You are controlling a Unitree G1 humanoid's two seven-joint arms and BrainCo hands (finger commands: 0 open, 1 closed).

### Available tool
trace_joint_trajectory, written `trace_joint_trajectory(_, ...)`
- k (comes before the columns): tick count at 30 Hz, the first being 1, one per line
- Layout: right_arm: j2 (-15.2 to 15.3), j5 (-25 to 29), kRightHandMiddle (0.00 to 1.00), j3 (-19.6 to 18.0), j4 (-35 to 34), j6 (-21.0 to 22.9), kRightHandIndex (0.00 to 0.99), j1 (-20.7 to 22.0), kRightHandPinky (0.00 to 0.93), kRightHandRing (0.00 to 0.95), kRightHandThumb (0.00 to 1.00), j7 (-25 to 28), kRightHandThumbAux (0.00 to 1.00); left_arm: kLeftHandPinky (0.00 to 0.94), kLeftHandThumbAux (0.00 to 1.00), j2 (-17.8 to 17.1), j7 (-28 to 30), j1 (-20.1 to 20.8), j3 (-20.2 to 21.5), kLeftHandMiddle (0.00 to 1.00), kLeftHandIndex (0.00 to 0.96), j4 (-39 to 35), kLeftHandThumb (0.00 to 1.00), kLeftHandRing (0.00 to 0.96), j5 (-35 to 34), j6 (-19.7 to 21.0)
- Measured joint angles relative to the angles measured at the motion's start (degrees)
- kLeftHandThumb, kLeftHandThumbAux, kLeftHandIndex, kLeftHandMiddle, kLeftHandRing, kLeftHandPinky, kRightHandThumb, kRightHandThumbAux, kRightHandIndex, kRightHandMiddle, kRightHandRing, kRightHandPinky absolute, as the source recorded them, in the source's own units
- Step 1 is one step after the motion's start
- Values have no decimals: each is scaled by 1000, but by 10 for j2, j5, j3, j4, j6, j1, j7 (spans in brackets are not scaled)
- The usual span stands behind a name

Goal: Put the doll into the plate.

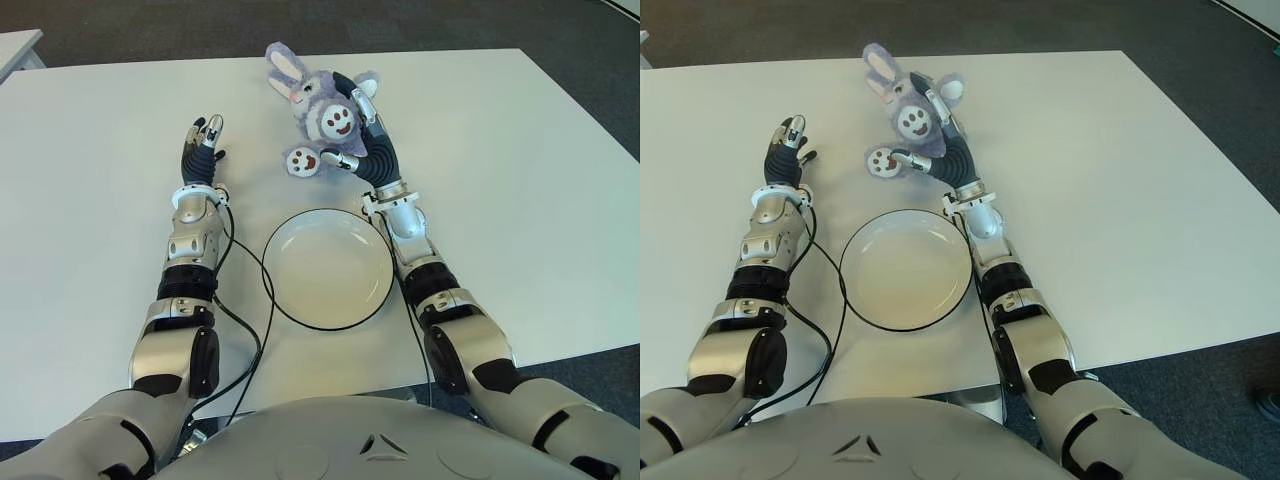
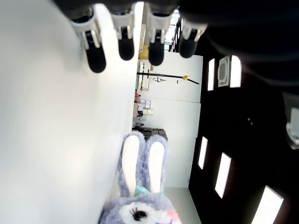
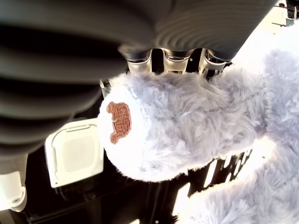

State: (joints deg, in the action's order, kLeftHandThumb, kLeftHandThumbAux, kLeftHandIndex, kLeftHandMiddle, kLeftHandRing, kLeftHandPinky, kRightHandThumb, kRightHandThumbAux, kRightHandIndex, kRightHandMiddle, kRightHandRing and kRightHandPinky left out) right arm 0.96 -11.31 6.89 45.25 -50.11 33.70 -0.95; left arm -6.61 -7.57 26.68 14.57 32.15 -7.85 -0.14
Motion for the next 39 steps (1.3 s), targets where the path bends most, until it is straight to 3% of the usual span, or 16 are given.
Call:
trace_joint_trajectory(17,1,1,0,9,21,-6,0,10,0,0,84,-2,526,0,388,1,0,0,0,89,0,-1,0,54,0,0)
trace_joint_trajectory(27,4,1,0,9,28,21,3,14,0,0,73,-2,564,0,381,1,0,0,0,92,0,-3,0,60,0,3)
trace_joint_trajectory(39,1,37,0,-4,41,45,2,20,0,0,79,38,596,0,374,2,0,0,0,91,0,-7,0,60,0,7)
